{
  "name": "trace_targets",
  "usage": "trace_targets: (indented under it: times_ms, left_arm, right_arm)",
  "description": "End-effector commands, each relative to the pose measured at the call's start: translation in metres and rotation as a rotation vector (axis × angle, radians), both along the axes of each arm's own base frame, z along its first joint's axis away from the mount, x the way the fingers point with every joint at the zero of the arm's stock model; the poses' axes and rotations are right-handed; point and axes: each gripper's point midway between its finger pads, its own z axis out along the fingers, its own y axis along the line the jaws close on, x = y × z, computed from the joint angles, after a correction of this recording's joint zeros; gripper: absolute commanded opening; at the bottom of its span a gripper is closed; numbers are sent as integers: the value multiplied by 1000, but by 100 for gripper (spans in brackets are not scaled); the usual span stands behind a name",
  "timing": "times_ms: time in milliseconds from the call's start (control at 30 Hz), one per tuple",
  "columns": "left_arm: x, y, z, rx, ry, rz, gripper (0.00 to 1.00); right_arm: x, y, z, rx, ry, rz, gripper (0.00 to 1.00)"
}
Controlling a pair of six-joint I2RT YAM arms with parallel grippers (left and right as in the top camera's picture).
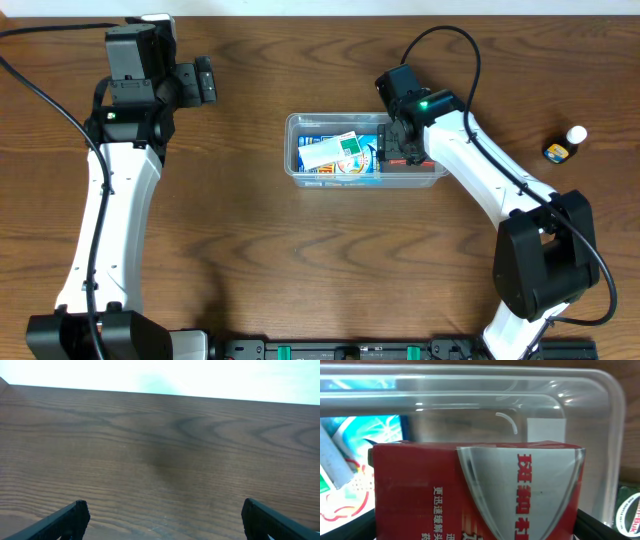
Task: Pack container
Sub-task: 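Carry the red box left and place it in the container, then move right gripper back and grasp the green Zam-Buk box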
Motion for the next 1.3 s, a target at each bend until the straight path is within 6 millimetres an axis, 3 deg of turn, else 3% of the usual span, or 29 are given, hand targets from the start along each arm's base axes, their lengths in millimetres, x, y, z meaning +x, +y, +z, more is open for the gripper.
trace_targets:
  times_ms: [0,167,467,667,800,933,1067,1267]
  left_arm:
    - [1,4,5,0,-12,23,98]
    - [1,4,5,0,-12,23,98]
    - [1,4,5,0,-12,23,98]
    - [1,4,4,0,-11,23,98]
    - [1,4,5,0,-12,23,98]
    - [1,4,5,0,-12,23,98]
    - [1,4,5,0,-12,23,98]
    - [1,4,5,0,-12,23,98]
  right_arm:
    - [4,-9,0,-33,-15,-31,87]
    - [3,-9,-1,-34,-12,-30,99]
    - [1,-11,8,-38,-10,-23,99]
    - [-13,-24,61,-16,-58,-43,99]
    - [-33,-60,105,13,-112,-147,99]
    - [-57,-107,132,12,-129,-264,99]
    - [-74,-143,131,16,-88,-373,99]
    - [-89,-168,86,28,5,-465,99]
